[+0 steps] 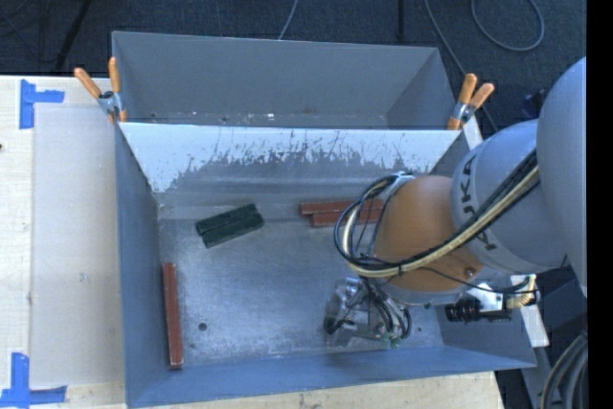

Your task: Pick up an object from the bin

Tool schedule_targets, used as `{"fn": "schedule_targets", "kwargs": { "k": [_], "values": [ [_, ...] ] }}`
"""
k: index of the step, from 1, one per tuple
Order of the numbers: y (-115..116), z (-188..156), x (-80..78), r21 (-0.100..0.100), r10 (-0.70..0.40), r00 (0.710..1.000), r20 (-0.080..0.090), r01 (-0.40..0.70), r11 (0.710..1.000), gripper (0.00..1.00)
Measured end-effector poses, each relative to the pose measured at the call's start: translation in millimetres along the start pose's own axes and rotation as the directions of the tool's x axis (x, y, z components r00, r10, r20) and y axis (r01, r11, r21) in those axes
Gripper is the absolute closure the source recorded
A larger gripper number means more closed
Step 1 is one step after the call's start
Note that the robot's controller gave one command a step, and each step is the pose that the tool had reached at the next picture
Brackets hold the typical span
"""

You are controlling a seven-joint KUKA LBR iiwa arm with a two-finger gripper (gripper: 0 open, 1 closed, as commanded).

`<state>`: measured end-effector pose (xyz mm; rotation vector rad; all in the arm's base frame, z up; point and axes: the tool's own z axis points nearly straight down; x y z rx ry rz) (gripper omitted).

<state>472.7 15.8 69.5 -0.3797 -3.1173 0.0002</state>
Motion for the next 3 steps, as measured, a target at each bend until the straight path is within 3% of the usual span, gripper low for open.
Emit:
{"fn": "schedule_targets", "kwargs": {
  "k": [3],
  "values": [
    [-1,-84,-1.0,-0.001,-0.01,1.0,0.003,0.01,1.0,1.0]
  ]
}}
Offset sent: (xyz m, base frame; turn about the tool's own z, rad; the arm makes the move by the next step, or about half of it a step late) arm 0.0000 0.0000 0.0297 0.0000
